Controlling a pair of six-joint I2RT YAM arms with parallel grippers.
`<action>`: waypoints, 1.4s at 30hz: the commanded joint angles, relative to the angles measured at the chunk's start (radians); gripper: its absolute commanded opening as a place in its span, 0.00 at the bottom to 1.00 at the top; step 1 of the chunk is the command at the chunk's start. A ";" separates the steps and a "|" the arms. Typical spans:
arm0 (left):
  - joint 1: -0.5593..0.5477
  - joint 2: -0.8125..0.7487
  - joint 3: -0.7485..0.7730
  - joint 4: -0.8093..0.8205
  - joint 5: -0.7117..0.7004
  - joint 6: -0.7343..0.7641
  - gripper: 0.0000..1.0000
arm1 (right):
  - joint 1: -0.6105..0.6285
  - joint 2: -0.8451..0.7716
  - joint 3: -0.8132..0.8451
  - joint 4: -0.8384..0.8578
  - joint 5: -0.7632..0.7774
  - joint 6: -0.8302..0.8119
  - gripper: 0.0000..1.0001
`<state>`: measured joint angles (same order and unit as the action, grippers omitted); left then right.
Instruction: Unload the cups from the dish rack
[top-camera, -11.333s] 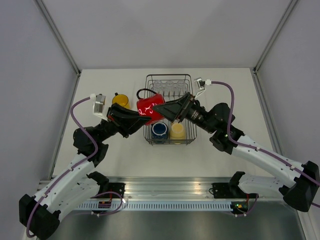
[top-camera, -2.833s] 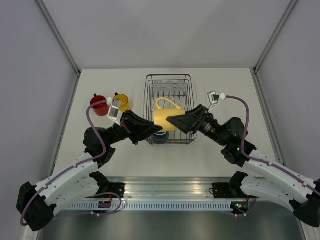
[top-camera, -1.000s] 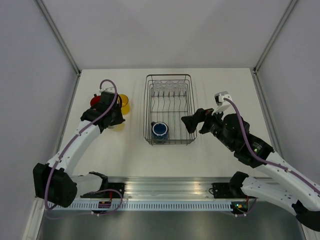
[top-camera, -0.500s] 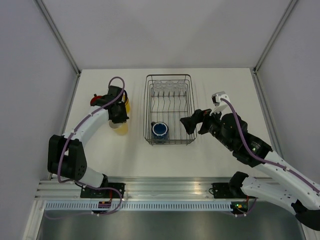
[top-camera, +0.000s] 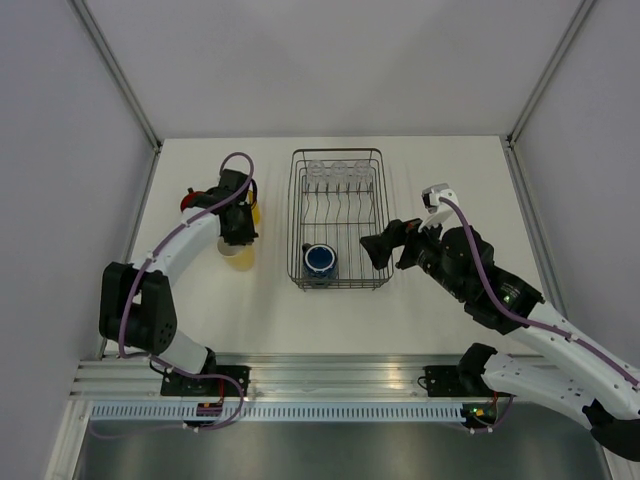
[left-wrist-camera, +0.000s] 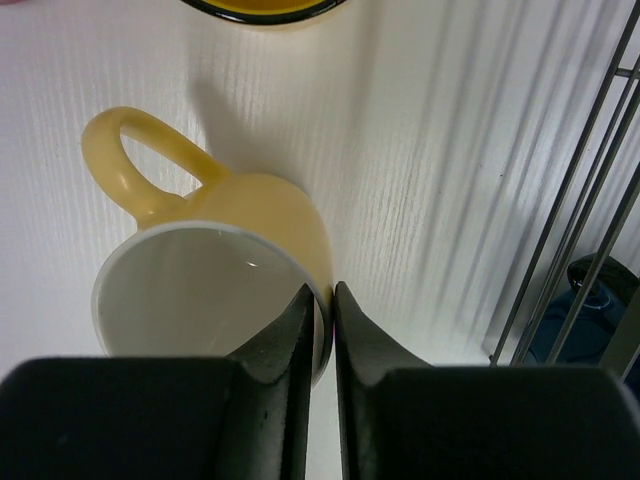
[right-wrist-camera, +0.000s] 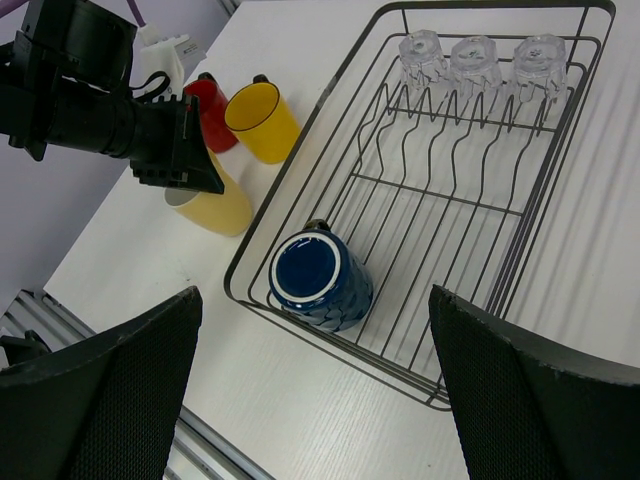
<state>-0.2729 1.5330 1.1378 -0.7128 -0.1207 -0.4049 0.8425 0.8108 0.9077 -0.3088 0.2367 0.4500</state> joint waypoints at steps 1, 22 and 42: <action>-0.006 0.013 0.050 -0.005 -0.036 0.041 0.18 | 0.001 -0.001 -0.009 0.023 -0.011 -0.013 0.98; -0.052 -0.207 0.089 -0.057 -0.011 0.035 0.73 | 0.003 0.122 0.040 0.002 -0.094 -0.022 0.98; -0.061 -0.951 -0.133 0.047 0.036 0.181 1.00 | 0.130 0.591 0.345 -0.183 0.087 0.001 0.98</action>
<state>-0.3325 0.6277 1.0702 -0.7311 -0.0547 -0.2825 0.9436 1.3544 1.1816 -0.4385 0.2104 0.4561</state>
